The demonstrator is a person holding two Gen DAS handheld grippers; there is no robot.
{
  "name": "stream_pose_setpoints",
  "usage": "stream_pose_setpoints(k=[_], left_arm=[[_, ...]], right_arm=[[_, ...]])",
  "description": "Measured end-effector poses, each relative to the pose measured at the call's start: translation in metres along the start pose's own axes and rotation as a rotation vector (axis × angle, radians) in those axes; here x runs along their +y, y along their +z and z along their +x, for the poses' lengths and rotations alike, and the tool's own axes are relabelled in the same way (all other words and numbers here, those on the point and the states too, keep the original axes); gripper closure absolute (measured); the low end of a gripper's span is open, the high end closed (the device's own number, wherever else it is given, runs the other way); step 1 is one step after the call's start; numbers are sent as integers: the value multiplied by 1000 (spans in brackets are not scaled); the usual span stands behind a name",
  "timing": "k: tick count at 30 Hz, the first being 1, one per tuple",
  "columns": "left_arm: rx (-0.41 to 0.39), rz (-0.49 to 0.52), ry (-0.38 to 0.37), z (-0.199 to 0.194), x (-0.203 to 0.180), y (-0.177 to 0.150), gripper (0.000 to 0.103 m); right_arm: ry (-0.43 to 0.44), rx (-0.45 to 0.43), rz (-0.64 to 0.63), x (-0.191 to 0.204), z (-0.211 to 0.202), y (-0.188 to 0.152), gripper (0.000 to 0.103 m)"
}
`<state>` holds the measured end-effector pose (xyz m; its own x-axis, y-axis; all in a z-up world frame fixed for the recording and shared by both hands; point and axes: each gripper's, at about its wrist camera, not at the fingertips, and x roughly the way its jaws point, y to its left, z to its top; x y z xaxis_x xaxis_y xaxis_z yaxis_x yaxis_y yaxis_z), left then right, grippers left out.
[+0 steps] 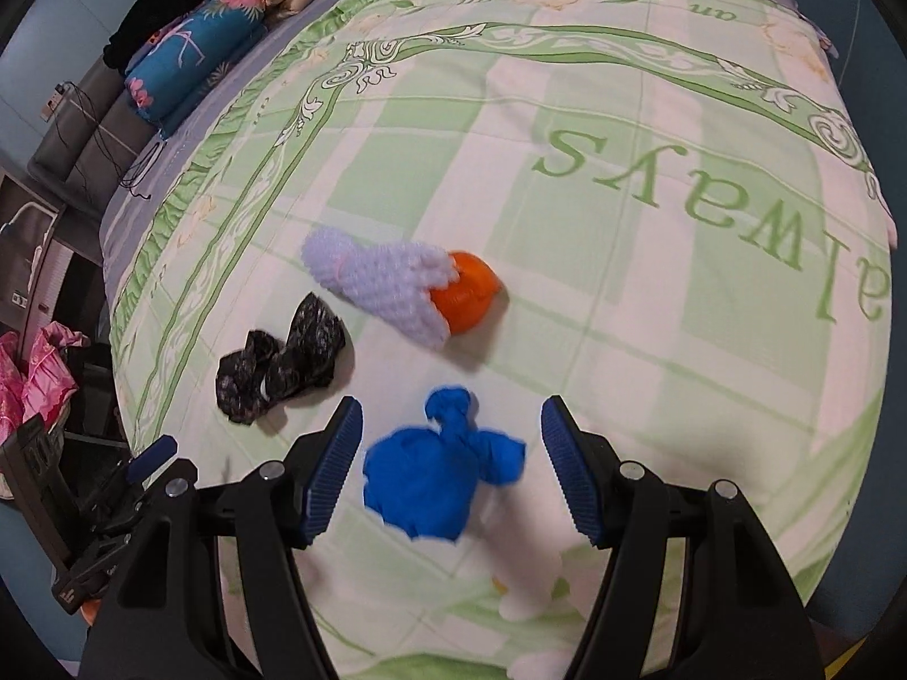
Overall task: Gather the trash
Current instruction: 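Move both open tools back over the remaining trash on the bed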
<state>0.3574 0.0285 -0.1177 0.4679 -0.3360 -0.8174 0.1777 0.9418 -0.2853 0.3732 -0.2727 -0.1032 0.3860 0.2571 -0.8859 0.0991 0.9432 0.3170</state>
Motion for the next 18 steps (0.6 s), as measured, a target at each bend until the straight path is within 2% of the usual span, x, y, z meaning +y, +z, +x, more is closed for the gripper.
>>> stream_pose_setpoints(k=[6,12,18], left_arm=[[7,-24,-14,19,15,18,22],[36,5,-24,43,12,29,22],[66,26,-38,70,6,38,22]], right_arm=[[-10,-7,-3,13,22,37,41],[-47,8,-36,28,47,67,41],[-63,45,-80,42,70,73,41]])
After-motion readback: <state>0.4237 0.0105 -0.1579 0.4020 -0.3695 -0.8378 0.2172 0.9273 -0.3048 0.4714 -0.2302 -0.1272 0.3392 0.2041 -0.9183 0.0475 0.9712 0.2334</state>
